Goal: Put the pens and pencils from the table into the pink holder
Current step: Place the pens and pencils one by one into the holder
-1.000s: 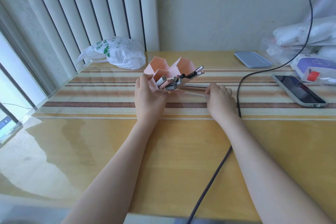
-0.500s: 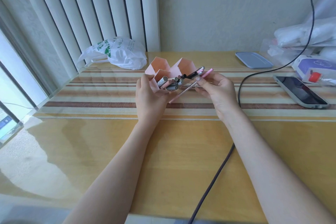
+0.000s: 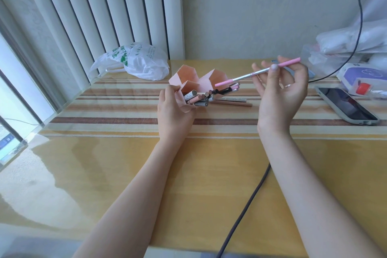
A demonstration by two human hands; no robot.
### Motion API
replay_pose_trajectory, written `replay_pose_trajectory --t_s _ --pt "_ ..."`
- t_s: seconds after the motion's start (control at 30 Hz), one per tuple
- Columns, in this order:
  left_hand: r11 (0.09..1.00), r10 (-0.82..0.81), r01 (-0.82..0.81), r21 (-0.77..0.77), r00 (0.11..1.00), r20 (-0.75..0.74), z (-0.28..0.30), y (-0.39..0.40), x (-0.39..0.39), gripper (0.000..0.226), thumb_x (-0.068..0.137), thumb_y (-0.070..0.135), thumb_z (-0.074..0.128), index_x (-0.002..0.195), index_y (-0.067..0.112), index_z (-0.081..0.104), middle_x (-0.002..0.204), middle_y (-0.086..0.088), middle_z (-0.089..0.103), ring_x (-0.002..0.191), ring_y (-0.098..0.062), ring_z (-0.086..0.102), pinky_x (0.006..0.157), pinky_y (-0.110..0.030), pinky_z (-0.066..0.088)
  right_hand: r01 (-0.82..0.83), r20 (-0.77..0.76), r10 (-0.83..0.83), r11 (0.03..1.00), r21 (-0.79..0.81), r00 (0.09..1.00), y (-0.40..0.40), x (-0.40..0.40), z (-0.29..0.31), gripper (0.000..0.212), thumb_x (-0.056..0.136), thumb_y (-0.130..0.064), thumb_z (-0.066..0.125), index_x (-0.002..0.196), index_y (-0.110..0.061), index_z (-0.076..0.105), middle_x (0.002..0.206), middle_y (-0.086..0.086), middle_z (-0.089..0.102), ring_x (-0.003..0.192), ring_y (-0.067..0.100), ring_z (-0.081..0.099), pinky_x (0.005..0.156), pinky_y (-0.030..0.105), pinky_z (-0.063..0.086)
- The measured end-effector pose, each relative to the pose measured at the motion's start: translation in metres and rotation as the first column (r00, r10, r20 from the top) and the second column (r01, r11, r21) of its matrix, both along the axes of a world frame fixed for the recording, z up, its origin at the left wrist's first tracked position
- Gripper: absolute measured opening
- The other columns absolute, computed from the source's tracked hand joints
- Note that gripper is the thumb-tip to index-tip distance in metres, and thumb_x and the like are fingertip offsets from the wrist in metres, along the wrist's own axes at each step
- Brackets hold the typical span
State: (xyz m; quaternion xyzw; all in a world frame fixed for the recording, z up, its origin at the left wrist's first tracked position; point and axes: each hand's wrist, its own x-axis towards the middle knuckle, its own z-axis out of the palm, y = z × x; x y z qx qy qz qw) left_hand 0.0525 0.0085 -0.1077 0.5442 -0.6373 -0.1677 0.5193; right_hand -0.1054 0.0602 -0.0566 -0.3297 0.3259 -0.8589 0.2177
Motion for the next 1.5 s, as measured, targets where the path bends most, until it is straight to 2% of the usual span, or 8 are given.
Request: replay_pose_trajectory --t_s 0.23,0.37,0.43,0.57,0.83,1.03,1.27,1.5 --pt "1.0 -0.019 0.019 0.003 0.999 0.05 -0.004 -0.001 0.0 0.056 0.068 0.011 0.068 0.12 0.02 0.046 0.117 0.005 0.046 0.11 -0.022 0.049 0.081 -0.03 0.039 0.089 -0.284 -0.087 0.996 -0.007 0.955 0.002 0.01 -0.004 0.041 0.092 0.005 0.053 0.122 -0.017 0.035 0.096 0.019 0.068 0.079 0.027 0.073 0.073 0.04 0.06" --pt "1.0 -0.007 0.007 -0.003 0.999 0.042 -0.003 -0.003 0.001 0.055 0.068 0.012 0.068 0.118 0.019 0.046 0.118 0.005 0.047 0.108 -0.022 0.05 0.08 -0.03 0.04 0.236 -0.448 -0.2 0.971 0.025 0.871 -0.004 0.009 -0.014 0.023 0.095 -0.007 0.056 0.117 -0.013 0.054 0.092 0.007 0.073 0.082 0.014 0.073 0.071 0.033 0.06" --pt "1.0 -0.004 0.004 -0.007 0.999 0.041 -0.003 -0.003 0.001 0.054 0.068 0.013 0.068 0.117 0.019 0.046 0.117 0.004 0.047 0.107 -0.021 0.05 0.078 -0.029 0.037 0.356 -0.622 -0.257 0.934 0.038 0.74 -0.006 0.008 -0.019 0.018 0.096 -0.015 0.055 0.11 -0.011 0.066 0.094 0.004 0.075 0.086 0.011 0.071 0.074 0.023 0.055" --pt "1.0 0.005 -0.005 -0.02 1.0 0.02 -0.003 -0.003 0.001 0.051 0.068 0.01 0.068 0.114 0.017 0.047 0.11 0.006 0.047 0.105 -0.022 0.049 0.078 -0.029 0.038 0.493 -0.883 -0.156 0.865 0.095 0.444 -0.014 0.011 -0.03 0.019 0.093 -0.022 0.059 0.091 -0.014 0.076 0.131 0.009 0.061 0.129 0.026 0.049 0.098 0.019 0.033" --pt "1.0 0.003 -0.003 -0.009 0.999 -0.04 0.0 0.0 0.0 0.041 0.069 0.012 0.06 0.108 0.012 0.048 0.103 0.001 0.048 0.096 -0.021 0.047 0.075 -0.033 0.04 0.439 -0.874 -0.126 0.892 0.107 0.47 -0.017 0.011 -0.03 0.033 0.097 -0.027 0.048 0.118 -0.013 0.068 0.142 0.01 0.05 0.137 0.025 0.039 0.112 0.033 0.031" --pt "1.0 0.0 0.001 0.016 0.996 -0.085 0.003 0.002 0.0 0.04 0.072 0.012 0.061 0.109 0.013 0.047 0.105 0.003 0.047 0.093 -0.015 0.043 0.074 -0.03 0.038 0.453 -0.798 -0.16 0.878 0.154 0.581 -0.021 0.005 -0.034 0.048 0.102 -0.023 0.029 0.148 -0.01 0.031 0.151 0.007 0.038 0.142 0.02 0.033 0.115 0.032 0.028" --pt "0.999 0.009 -0.005 0.035 0.995 -0.102 0.003 0.001 0.0 0.04 0.072 0.01 0.06 0.11 0.013 0.047 0.107 0.001 0.048 0.094 -0.017 0.044 0.074 -0.03 0.038 0.621 -0.924 0.149 0.702 0.349 0.352 -0.036 -0.009 -0.061 0.05 0.104 -0.02 0.026 0.152 -0.02 0.015 0.161 0.001 0.01 0.149 0.016 0.005 0.117 0.049 0.019" --pt "0.998 0.017 -0.009 0.061 0.991 -0.135 0.002 -0.002 0.001 0.041 0.071 0.012 0.066 0.108 0.015 0.048 0.109 0.001 0.05 0.092 -0.014 0.043 0.076 -0.031 0.041 0.683 -0.871 0.396 0.551 0.48 0.292 -0.036 -0.014 -0.07 0.049 0.104 -0.027 0.022 0.152 -0.022 0.013 0.162 -0.008 0.002 0.149 0.014 -0.005 0.117 0.056 0.007"
